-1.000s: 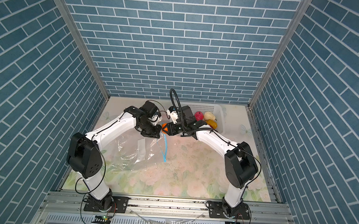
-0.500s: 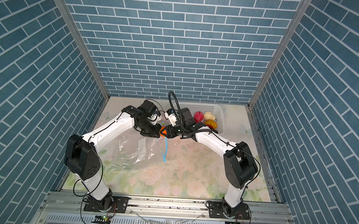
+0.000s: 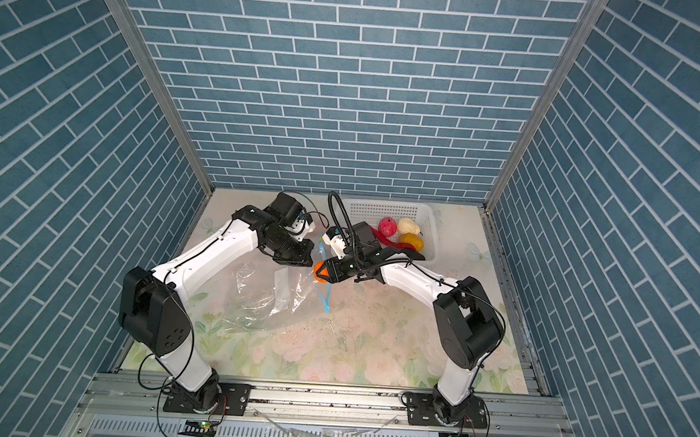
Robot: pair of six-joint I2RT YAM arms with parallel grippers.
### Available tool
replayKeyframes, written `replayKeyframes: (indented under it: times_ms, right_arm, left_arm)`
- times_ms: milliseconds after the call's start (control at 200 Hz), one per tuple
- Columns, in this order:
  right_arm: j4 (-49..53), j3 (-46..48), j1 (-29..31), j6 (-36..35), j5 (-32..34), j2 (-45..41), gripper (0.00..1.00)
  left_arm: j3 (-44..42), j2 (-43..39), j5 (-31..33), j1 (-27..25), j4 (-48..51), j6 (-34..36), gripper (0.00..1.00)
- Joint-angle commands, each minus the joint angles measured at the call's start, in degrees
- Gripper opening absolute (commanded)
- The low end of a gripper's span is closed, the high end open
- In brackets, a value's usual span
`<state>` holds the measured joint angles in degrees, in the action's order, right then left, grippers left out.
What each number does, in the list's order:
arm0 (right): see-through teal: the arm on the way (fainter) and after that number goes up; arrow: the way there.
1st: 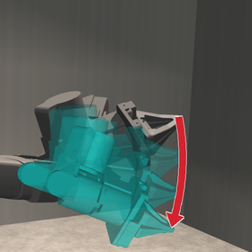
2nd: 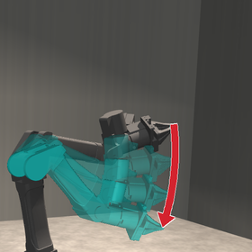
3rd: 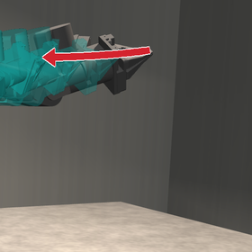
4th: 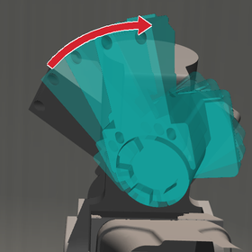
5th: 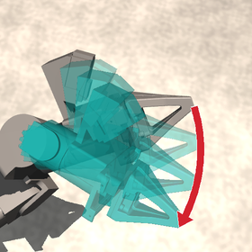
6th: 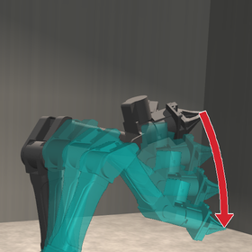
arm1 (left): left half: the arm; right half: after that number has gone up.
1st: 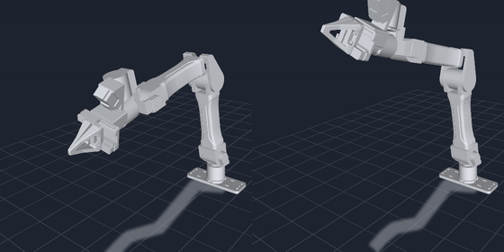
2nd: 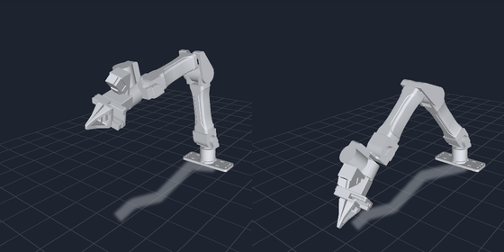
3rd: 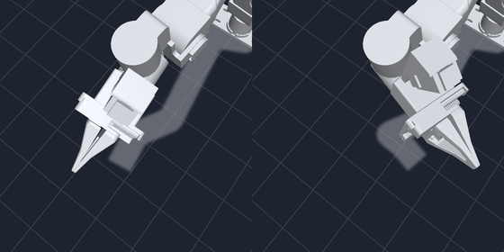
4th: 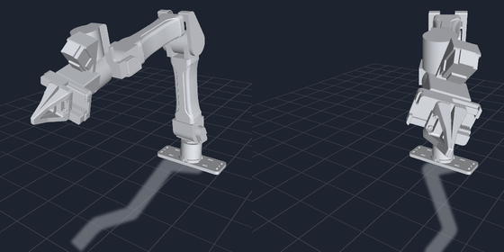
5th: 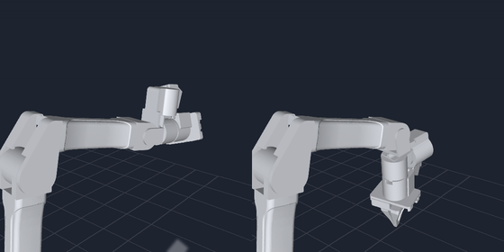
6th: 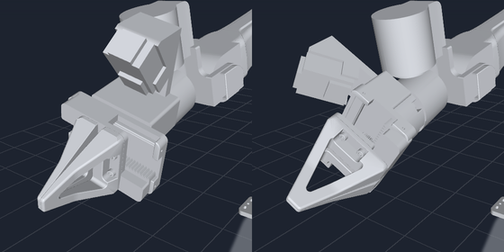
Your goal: Place the food in the zip-top bag and seal the zipper
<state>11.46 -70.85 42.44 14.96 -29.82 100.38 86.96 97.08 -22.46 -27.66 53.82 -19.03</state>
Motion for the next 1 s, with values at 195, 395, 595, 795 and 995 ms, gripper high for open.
replayKeyframes:
  times_ms: [195, 395, 595, 795, 995]
  right_arm:
    - [-0.4, 0.7, 0.7, -2.1, -0.8, -0.5, 0.32]
    - [1.2, 0.3, 0.7, -2.8, 0.1, 1.1, 0.34]
    - [1.2, 0.2, 0.8, -2.6, -0.7, 1.8, 0.38]
    - [1.9, 0.1, 0.7, -2.8, 0.6, 2.0, 0.51]
    - [2.0, 0.0, 0.8, -2.5, 1.6, 2.1, 0.64]
  left_arm:
    - [-1.0, -2.9, -1.7, -0.2, -0.7, -0.8, 0.00]
    - [-1.2, -3.9, -2.1, -0.2, -0.9, -1.3, 0.00]
    - [-2.4, -4.0, -3.4, -0.2, -2.3, -1.8, 0.00]
    - [-2.9, -4.0, -3.4, -0.3, -2.8, -1.8, 0.00]
    - [-3.2, -3.9, -3.4, -0.2, -3.2, -1.7, 0.00]
